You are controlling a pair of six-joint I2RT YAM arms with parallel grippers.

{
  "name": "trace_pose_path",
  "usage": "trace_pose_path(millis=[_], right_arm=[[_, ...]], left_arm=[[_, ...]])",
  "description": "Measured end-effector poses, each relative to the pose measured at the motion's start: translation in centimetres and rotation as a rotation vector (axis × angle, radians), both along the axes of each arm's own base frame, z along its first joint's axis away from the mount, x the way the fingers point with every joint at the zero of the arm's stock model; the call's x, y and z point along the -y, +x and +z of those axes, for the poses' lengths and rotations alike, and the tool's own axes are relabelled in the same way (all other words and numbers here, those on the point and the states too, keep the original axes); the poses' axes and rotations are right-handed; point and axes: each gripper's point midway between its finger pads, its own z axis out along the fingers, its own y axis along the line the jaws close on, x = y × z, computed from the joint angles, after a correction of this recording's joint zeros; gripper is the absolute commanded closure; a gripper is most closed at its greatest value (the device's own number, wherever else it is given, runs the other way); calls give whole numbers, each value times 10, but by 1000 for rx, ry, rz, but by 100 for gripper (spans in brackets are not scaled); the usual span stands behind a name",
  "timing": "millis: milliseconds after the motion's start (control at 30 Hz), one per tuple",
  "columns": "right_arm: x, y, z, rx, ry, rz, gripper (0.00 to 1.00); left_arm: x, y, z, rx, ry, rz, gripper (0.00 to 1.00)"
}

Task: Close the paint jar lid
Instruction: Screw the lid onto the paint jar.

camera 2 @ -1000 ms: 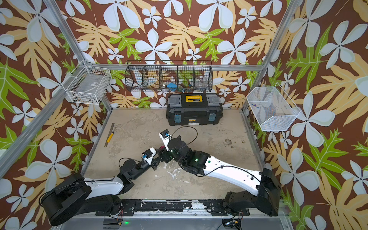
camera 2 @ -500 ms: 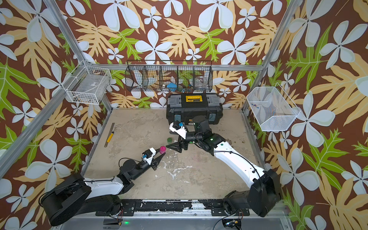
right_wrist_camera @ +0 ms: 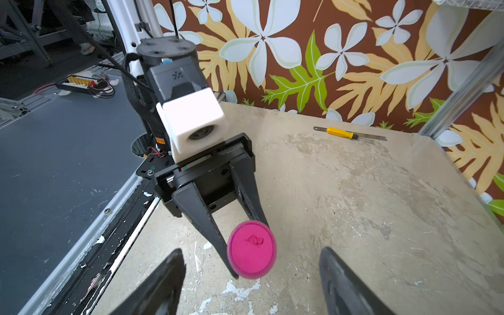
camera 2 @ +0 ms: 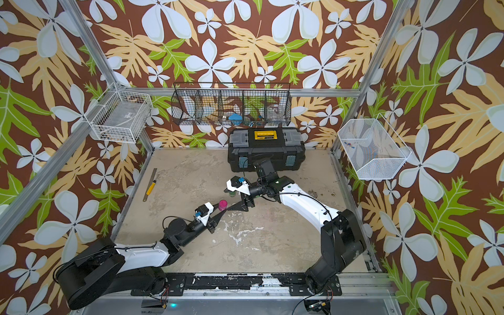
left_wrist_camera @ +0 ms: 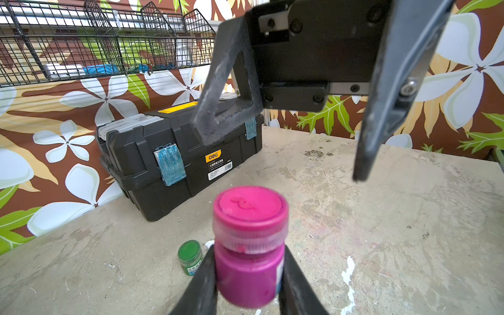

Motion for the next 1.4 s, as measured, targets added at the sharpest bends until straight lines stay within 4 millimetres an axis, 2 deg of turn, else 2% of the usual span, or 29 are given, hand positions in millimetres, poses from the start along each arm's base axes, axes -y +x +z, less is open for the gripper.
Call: trace_pose_path(millis=[233, 633, 1100, 1400], right_arm=[[-9, -1, -10, 4, -15, 26, 28], [-16, 2, -16, -7, -37, 18, 43], [-16, 3, -19, -20, -54, 14, 44], [-16, 2, -22, -28, -70, 12, 53]], left_arm=[[0, 0, 0, 0, 0, 0, 97], [0, 0, 0, 0, 0, 0, 97], [0, 0, 0, 0, 0, 0, 97], [0, 0, 0, 0, 0, 0, 97]])
